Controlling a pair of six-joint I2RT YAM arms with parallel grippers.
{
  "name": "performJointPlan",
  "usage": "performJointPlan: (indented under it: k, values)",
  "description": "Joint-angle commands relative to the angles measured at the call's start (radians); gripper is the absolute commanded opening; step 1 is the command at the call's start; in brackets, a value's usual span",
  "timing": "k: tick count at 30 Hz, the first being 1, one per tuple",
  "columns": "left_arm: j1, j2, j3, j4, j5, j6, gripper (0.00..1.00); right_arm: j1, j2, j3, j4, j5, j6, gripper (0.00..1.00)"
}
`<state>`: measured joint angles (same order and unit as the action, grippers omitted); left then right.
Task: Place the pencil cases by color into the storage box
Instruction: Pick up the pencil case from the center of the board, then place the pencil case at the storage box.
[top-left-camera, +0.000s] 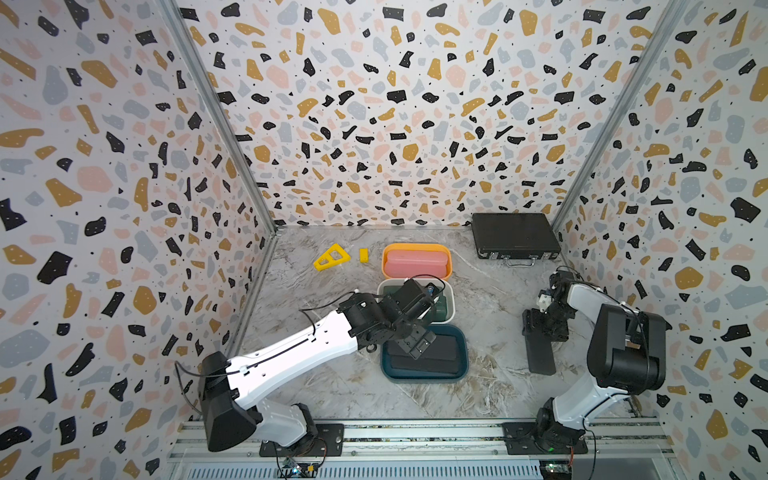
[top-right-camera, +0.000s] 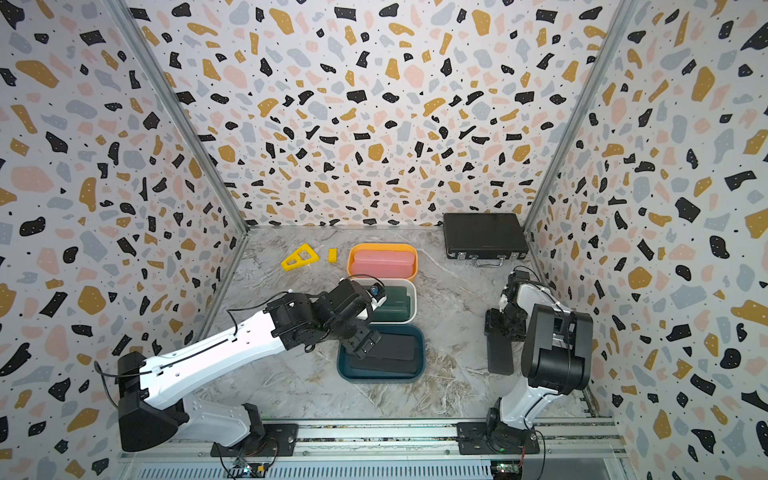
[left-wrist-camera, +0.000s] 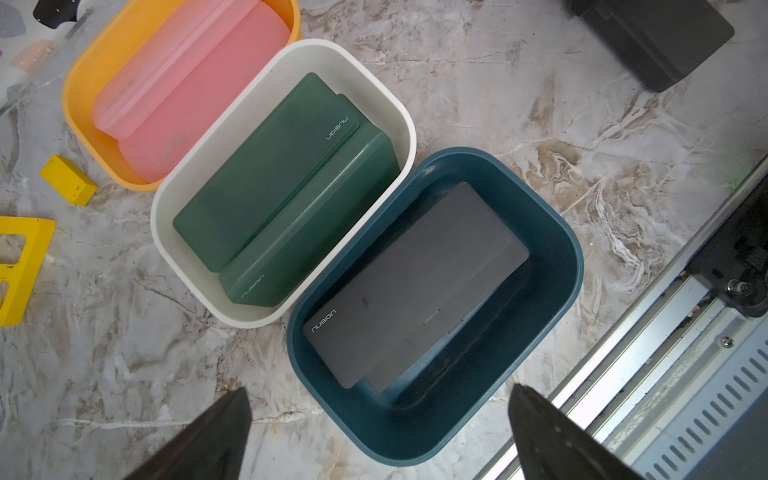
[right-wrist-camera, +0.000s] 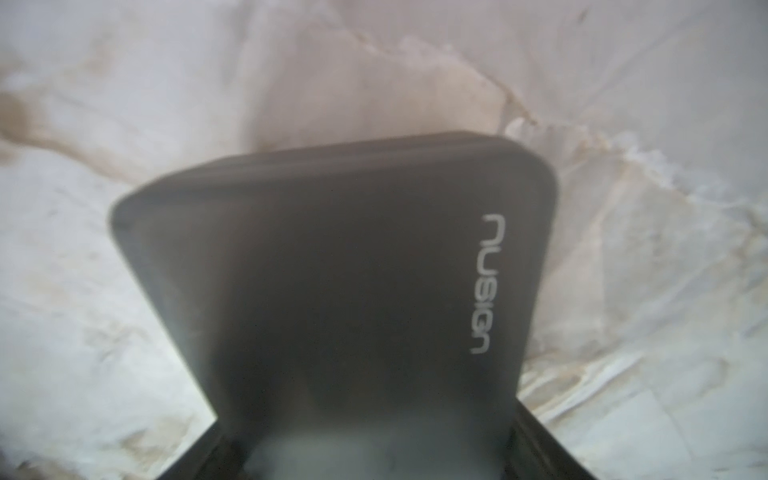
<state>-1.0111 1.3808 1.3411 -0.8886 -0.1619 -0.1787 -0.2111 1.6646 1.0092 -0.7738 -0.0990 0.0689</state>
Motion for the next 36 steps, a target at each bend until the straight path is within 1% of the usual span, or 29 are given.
performJointPlan:
  k: [1,10,16,27,32,36]
  values:
    - [0.01,-0.033,-0.018,0.023,0.014,-0.023,1.0,0.004,-0.069,0.027,-0.055,-0.048,0.013,0.51]
    - [0.045,-0.064,-0.041,0.019,0.052,-0.047,1.0,0.012,-0.134,0.07,-0.122,-0.111,0.02,0.5]
    - [0.085,-0.074,-0.055,0.006,0.094,-0.081,1.0,0.051,-0.18,0.099,-0.17,-0.123,0.026,0.5]
    - [0.202,-0.144,-0.106,0.025,0.198,-0.162,1.0,0.208,-0.26,0.175,-0.265,-0.122,0.025,0.5]
    - [0.252,-0.16,-0.122,0.019,0.213,-0.202,1.0,0.282,-0.297,0.2,-0.294,-0.131,0.001,0.5]
    - [0.286,-0.176,-0.137,0.02,0.22,-0.242,1.0,0.348,-0.301,0.227,-0.323,-0.136,-0.035,0.49]
